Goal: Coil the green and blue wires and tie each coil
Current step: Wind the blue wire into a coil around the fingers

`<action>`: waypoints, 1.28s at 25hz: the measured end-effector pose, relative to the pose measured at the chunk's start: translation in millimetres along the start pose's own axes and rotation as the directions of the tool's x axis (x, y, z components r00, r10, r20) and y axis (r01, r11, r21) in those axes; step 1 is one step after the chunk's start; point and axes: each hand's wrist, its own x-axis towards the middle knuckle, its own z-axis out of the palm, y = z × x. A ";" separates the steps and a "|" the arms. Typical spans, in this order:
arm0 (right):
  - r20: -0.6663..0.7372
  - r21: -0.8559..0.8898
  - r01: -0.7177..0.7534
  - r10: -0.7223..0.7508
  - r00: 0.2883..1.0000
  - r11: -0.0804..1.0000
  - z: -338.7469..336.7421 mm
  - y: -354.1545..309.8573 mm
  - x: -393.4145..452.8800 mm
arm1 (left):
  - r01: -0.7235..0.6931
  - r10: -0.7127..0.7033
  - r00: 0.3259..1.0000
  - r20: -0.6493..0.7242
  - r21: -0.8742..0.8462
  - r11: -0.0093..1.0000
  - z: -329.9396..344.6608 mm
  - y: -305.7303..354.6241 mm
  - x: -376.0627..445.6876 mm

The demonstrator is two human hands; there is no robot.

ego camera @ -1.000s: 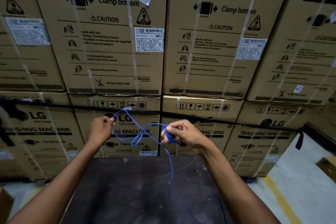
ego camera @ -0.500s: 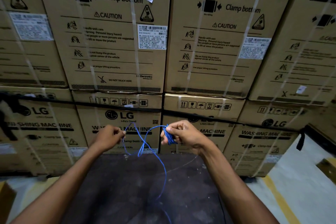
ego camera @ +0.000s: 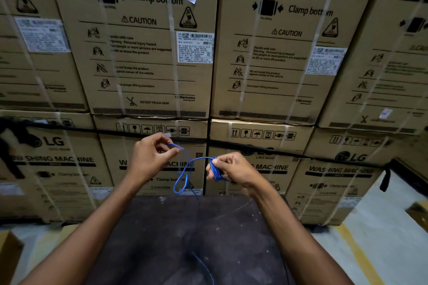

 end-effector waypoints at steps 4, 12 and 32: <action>-0.058 -0.105 -0.009 0.003 0.998 0.994 -3.9 4.6 3.2 | -0.117 0.174 0.964 -0.202 0.267 0.956 -8.1 21.8 -1.8; -0.170 -0.185 -0.129 0.097 0.981 0.974 -21.0 55.7 12.6 | -0.220 0.216 0.972 -0.092 -0.040 0.975 -48.1 64.0 7.7; 0.507 -0.064 0.091 -0.046 0.861 0.994 47.7 73.1 9.6 | 0.125 -0.123 0.992 0.021 -0.209 0.970 -64.1 58.9 21.7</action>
